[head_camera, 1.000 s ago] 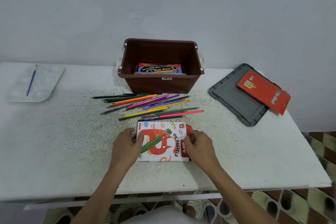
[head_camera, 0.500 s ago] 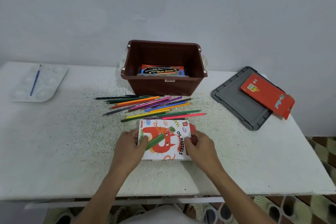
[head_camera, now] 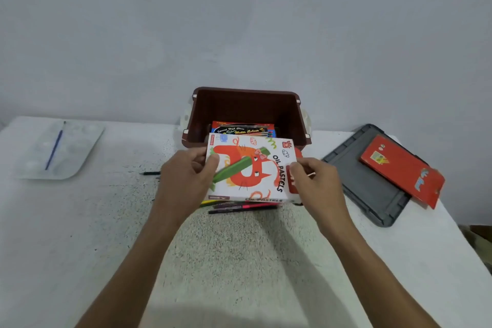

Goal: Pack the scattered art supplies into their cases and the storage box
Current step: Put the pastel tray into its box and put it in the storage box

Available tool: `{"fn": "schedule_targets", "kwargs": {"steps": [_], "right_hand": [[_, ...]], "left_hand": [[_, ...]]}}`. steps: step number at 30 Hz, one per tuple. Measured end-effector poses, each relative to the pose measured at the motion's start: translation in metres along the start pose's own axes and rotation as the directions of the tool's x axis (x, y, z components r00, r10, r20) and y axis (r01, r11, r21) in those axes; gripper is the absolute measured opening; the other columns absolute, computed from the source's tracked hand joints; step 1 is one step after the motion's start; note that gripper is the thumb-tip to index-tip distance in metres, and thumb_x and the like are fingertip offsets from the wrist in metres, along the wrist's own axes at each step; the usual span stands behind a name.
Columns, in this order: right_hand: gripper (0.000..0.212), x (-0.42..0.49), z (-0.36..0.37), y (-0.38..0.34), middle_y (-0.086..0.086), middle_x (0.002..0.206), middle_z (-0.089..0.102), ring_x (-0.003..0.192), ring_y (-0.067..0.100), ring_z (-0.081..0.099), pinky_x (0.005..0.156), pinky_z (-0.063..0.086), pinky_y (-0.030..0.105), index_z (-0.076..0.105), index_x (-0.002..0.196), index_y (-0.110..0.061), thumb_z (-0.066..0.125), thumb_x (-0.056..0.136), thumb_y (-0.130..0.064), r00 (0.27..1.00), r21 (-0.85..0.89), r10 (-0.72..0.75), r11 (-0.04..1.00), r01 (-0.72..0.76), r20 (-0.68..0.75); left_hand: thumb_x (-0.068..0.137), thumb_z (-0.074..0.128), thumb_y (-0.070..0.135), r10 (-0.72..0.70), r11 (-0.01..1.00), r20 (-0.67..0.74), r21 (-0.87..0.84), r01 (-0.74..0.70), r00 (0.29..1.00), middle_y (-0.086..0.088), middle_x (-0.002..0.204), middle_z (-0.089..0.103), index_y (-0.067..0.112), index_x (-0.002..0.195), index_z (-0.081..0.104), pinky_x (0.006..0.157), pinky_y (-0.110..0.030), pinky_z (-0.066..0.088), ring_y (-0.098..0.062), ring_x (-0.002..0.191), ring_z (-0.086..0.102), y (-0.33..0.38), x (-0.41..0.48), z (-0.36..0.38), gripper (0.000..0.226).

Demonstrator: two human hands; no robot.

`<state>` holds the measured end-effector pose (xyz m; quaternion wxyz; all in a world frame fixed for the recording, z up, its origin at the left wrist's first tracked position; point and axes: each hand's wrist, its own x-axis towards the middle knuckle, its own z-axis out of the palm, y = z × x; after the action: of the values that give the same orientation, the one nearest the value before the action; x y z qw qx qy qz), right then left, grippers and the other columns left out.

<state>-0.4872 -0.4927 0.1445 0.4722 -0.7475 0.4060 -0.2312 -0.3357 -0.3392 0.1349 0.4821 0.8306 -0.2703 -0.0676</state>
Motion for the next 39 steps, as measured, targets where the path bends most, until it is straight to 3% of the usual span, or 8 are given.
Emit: {"fn": "schedule_targets", "kwargs": {"steps": [8, 10, 14, 18, 23, 26, 31, 39], "right_hand": [[0.033, 0.091, 0.014, -0.030, 0.011, 0.077, 0.073, 0.080, 0.035, 0.070, 0.065, 0.056, 0.053, 0.069, 0.083, 0.001, 0.056, 0.091, -0.028, 0.999, -0.099, 0.022, 0.995, -0.018, 0.034], [0.039, 0.117, 0.021, -0.030, 0.016, 0.080, 0.073, 0.079, 0.036, 0.070, 0.060, 0.054, 0.048, 0.065, 0.081, 0.007, 0.056, 0.090, -0.030, 0.997, -0.124, 0.049, 0.991, -0.042, 0.054], [0.041, 0.162, 0.034, -0.023, 0.018, 0.084, 0.073, 0.074, 0.029, 0.071, 0.060, 0.051, 0.037, 0.067, 0.077, 0.000, 0.058, 0.092, -0.037, 0.984, -0.215, 0.131, 0.971, -0.102, 0.124], [0.033, 0.190, 0.046, -0.008, 0.022, 0.081, 0.069, 0.067, 0.026, 0.065, 0.058, 0.046, 0.034, 0.055, 0.074, -0.012, 0.058, 0.092, -0.039, 0.966, -0.258, 0.190, 0.956, -0.142, 0.172], [0.036, 0.211, 0.062, 0.001, 0.003, 0.073, 0.062, 0.065, 0.017, 0.060, 0.055, 0.045, 0.028, 0.051, 0.070, -0.013, 0.059, 0.093, -0.039, 0.949, -0.311, 0.237, 0.936, -0.166, 0.207], [0.037, 0.214, 0.069, 0.003, -0.001, 0.066, 0.050, 0.056, 0.012, 0.047, 0.048, 0.033, 0.024, 0.043, 0.067, -0.017, 0.058, 0.095, -0.034, 0.934, -0.365, 0.259, 0.917, -0.158, 0.247], [0.026, 0.215, 0.076, 0.013, 0.012, 0.115, 0.065, 0.097, 0.026, 0.064, 0.079, 0.054, 0.034, 0.060, 0.114, -0.004, 0.055, 0.096, -0.023, 0.908, -0.486, 0.275, 0.869, -0.094, 0.315], [0.040, 0.213, 0.078, 0.010, 0.015, 0.136, 0.053, 0.114, 0.030, 0.060, 0.097, 0.051, 0.038, 0.051, 0.133, -0.005, 0.052, 0.099, -0.025, 0.888, -0.552, 0.295, 0.832, -0.057, 0.352]], "left_hand": [[0.096, 0.059, 0.032, 0.037, 0.999, 0.034, 0.035, -0.038, 0.999, 0.011, 0.082, 0.064, 0.014, 0.114, 0.068, 0.048, -0.017, 0.048, 0.004, 0.061, 0.060, 0.009, 0.086, 0.011, 0.027], [0.096, 0.058, 0.033, 0.025, 0.997, 0.069, 0.064, -0.030, 0.997, 0.011, 0.085, 0.064, 0.012, 0.115, 0.066, 0.047, -0.014, 0.046, 0.003, 0.060, 0.060, 0.006, 0.106, 0.019, 0.030], [0.097, 0.056, 0.034, -0.048, 0.983, 0.162, 0.184, 0.018, 0.986, -0.003, 0.101, 0.073, 0.008, 0.113, 0.067, 0.053, -0.024, 0.051, -0.005, 0.064, 0.062, -0.008, 0.145, 0.036, 0.032], [0.097, 0.056, 0.036, -0.190, 0.944, 0.302, 0.317, 0.089, 0.934, -0.006, 0.091, 0.073, 0.004, 0.101, 0.070, 0.052, -0.026, 0.047, -0.013, 0.069, 0.066, -0.028, 0.178, 0.055, 0.036], [0.094, 0.060, 0.039, -0.322, 0.888, 0.348, 0.433, 0.154, 0.880, -0.004, 0.090, 0.066, 0.008, 0.100, 0.062, 0.049, -0.023, 0.039, -0.012, 0.065, 0.061, -0.040, 0.200, 0.076, 0.032], [0.092, 0.063, 0.038, -0.341, 0.874, 0.338, 0.457, 0.163, 0.877, -0.005, 0.103, 0.068, 0.008, 0.112, 0.060, 0.054, -0.024, 0.045, -0.016, 0.076, 0.066, -0.048, 0.205, 0.085, 0.036], [0.091, 0.067, 0.033, -0.344, 0.834, 0.360, 0.541, 0.106, 0.867, -0.009, 0.121, 0.063, 0.011, 0.131, 0.051, 0.074, -0.029, 0.056, -0.021, 0.095, 0.067, -0.050, 0.204, 0.090, 0.049], [0.094, 0.062, 0.031, -0.313, 0.821, 0.357, 0.568, 0.062, 0.880, -0.009, 0.119, 0.063, 0.010, 0.130, 0.051, 0.050, -0.021, 0.040, -0.016, 0.081, 0.062, -0.054, 0.197, 0.092, 0.043]]}}
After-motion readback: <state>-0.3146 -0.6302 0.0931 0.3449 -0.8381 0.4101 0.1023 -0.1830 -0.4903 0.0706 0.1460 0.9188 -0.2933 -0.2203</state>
